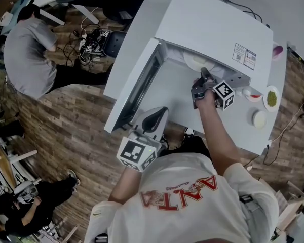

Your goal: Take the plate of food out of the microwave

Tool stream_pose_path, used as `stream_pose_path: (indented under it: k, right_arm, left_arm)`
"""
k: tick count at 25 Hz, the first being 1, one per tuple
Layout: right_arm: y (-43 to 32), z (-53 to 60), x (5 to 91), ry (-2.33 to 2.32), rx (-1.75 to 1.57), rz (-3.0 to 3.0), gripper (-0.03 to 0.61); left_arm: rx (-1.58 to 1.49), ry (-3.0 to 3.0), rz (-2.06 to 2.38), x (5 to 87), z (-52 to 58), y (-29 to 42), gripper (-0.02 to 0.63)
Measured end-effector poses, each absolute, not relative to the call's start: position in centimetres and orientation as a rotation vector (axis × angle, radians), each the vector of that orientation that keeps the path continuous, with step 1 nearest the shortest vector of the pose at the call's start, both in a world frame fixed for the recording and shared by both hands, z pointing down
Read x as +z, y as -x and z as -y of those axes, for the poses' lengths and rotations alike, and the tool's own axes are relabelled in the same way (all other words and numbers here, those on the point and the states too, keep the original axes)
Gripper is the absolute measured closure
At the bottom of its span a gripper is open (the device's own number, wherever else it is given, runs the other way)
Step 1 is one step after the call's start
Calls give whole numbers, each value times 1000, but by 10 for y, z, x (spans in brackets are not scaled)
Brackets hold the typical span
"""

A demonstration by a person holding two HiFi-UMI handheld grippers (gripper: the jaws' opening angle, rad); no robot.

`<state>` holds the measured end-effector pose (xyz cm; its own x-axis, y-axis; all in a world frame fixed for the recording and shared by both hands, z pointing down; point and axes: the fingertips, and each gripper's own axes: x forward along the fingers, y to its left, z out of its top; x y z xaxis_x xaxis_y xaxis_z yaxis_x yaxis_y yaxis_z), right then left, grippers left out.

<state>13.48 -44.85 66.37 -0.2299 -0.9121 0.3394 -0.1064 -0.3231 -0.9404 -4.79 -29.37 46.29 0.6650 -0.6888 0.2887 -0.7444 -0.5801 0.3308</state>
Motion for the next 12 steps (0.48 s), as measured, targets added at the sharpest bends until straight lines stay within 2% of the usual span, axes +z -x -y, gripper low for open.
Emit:
stream_pose_path:
  k: [12]
  right_arm:
    - [-141,431,644,1272,-1587,-1294,559]
  left_arm:
    - [176,-2466,1113,459,281,43,604]
